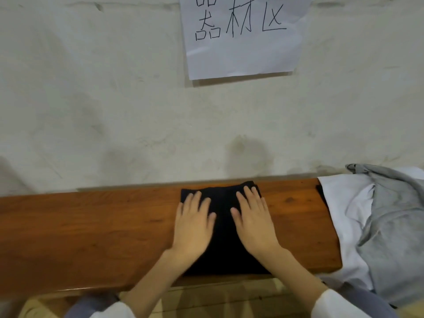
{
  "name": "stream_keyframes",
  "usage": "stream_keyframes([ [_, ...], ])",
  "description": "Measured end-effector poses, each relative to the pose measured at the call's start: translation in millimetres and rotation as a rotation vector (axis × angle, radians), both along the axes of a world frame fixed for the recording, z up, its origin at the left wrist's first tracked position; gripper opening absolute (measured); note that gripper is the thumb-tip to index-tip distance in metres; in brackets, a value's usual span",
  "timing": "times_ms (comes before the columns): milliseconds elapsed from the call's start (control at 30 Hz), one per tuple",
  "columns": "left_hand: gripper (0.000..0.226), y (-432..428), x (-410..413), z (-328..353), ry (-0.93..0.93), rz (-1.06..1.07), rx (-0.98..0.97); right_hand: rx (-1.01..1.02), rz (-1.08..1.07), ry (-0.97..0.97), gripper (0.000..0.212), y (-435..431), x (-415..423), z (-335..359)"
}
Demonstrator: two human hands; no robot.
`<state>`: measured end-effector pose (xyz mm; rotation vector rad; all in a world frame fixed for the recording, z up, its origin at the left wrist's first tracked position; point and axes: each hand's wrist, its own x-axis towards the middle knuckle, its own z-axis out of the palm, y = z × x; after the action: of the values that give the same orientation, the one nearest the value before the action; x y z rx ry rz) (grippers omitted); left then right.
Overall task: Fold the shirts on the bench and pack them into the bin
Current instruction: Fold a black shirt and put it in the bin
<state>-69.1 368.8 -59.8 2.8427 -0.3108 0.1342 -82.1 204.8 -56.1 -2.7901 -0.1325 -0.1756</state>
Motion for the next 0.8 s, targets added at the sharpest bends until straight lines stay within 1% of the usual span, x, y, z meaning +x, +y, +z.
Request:
stream_keyframes([
  [33, 0.053, -7, -13, -8, 0.052, -0.052, 0.055, -0.047, 0.01, 0.041, 0.095, 4, -12, -7],
  [67, 0.057, -10, -25, -15, 0.079, -0.081, 0.11, -0.102, -0.002, 0.069, 0.095, 6, -21, -13],
  [100, 0.062, -11, -33, -19, 0.112, -0.091, 0.164, -0.157, -0.015, 0.126, 0.089, 6, -30, -19],
  [133, 0.065, -11, -37, -25, 0.131, -0.086, 0.177, -0.19, -0.037, 0.177, 0.079, 6, -35, -26],
  [200, 0.063, -9, -41, -29, 0.15, -0.053, 0.183, -0.203, -0.053, 0.225, 0.068, 3, -39, -33],
  [300, 0.072, -11, -41, -15, 0.2, -0.043, 0.191, -0.182, -0.03, 0.268, 0.07, 2, -38, -22],
  [333, 0.072, -10, -40, -15, 0.189, -0.06, 0.203, -0.171, -0.001, 0.242, 0.07, 1, -36, -17],
  [367, 0.068, -8, -42, -8, 0.192, -0.054, 0.184, -0.139, 0.025, 0.209, 0.067, -4, -37, -10],
  [400, 0.061, -3, -40, -7, 0.182, 0.001, 0.118, -0.073, 0.048, 0.235, 0.062, -9, -35, -7],
  [433, 0.055, 3, -42, -2, 0.144, 0.101, 0.048, -0.013, 0.038, 0.245, 0.061, -15, -39, -4],
  [500, 0.043, 23, -46, 4, 0.061, 0.33, -0.042, 0.016, -0.057, 0.239, 0.068, -28, -51, 2],
  [533, 0.041, 33, -49, 8, 0.078, 0.396, -0.057, 0.028, -0.132, 0.234, 0.071, -33, -59, 3],
  [600, 0.047, 46, -56, 5, 0.206, 0.422, -0.076, 0.106, -0.311, 0.267, 0.069, -42, -74, 5],
  [667, 0.048, 46, -60, -1, 0.304, 0.398, -0.178, 0.246, -0.409, 0.305, 0.058, -45, -79, 2],
  [733, 0.038, 41, -64, -3, 0.321, 0.377, -0.315, 0.317, -0.44, 0.331, 0.05, -43, -75, 3],
  [800, 0.027, 35, -67, -1, 0.281, 0.371, -0.38, 0.352, -0.459, 0.345, 0.044, -39, -70, 1],
])
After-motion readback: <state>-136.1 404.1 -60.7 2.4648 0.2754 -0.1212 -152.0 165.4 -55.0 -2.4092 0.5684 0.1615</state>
